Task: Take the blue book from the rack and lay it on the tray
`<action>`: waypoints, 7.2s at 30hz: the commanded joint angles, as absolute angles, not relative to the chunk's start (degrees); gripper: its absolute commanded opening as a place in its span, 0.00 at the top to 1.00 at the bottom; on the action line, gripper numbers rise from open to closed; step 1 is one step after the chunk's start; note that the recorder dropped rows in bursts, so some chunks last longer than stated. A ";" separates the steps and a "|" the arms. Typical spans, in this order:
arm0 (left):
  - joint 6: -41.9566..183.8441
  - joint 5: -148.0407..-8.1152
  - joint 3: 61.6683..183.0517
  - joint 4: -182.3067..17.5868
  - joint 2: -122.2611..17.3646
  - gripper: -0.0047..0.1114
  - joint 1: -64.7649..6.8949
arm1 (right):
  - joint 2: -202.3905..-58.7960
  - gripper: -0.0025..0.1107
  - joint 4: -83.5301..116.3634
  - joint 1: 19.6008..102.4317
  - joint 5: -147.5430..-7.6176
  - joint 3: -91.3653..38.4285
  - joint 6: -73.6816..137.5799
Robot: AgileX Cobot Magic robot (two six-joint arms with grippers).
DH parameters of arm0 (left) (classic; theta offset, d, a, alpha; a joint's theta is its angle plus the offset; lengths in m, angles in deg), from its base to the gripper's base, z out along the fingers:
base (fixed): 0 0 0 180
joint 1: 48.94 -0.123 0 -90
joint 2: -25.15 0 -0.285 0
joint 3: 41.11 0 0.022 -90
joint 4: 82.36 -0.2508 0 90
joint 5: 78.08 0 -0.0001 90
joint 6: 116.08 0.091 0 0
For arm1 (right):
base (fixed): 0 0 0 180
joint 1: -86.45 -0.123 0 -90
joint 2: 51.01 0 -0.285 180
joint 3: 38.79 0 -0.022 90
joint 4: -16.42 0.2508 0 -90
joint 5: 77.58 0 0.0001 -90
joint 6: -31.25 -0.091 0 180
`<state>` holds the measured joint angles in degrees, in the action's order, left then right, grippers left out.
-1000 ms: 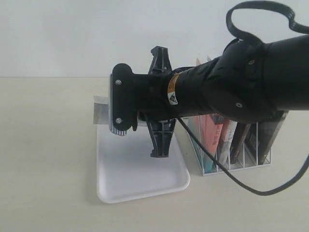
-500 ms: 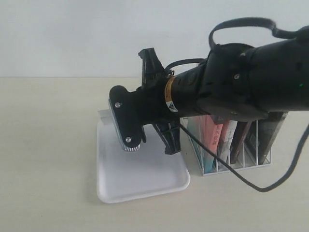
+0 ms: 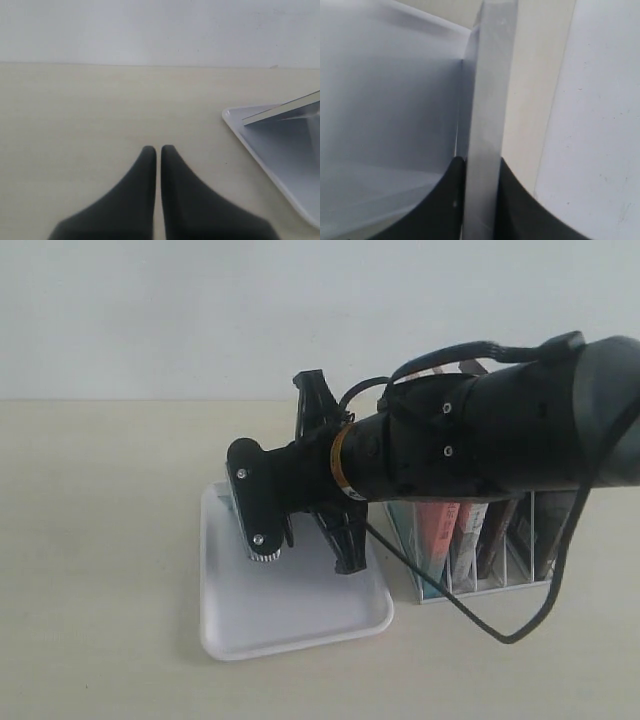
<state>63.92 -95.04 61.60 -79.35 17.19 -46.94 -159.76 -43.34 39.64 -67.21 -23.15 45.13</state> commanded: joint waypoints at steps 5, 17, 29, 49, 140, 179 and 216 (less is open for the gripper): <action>63.92 -94.80 61.67 -78.69 17.36 0.92 -47.05 | -162.67 0.98 -43.80 39.58 -68.10 -23.69 39.46; 63.92 -94.80 61.67 -78.69 17.36 0.92 -47.05 | -162.68 0.52 -39.60 35.82 -56.50 -23.69 26.13; 63.92 -94.80 61.67 -78.69 17.36 0.92 -47.05 | -161.13 0.98 -39.22 23.47 -38.63 -23.69 21.85; 63.92 -94.80 61.67 -78.69 17.36 0.92 -47.05 | -160.01 0.50 -41.00 27.15 -45.66 -23.56 16.81; 63.92 -94.80 61.67 -78.74 17.36 0.92 -47.05 | -58.80 0.98 -20.74 84.13 -70.77 34.41 -15.01; 63.92 -94.80 61.67 -78.74 17.36 0.92 -47.05 | -58.80 0.98 17.39 84.13 -57.90 38.43 31.98; 63.92 -94.80 61.67 -78.74 17.36 0.92 -47.05 | -58.80 0.98 17.39 84.13 -58.02 38.43 31.56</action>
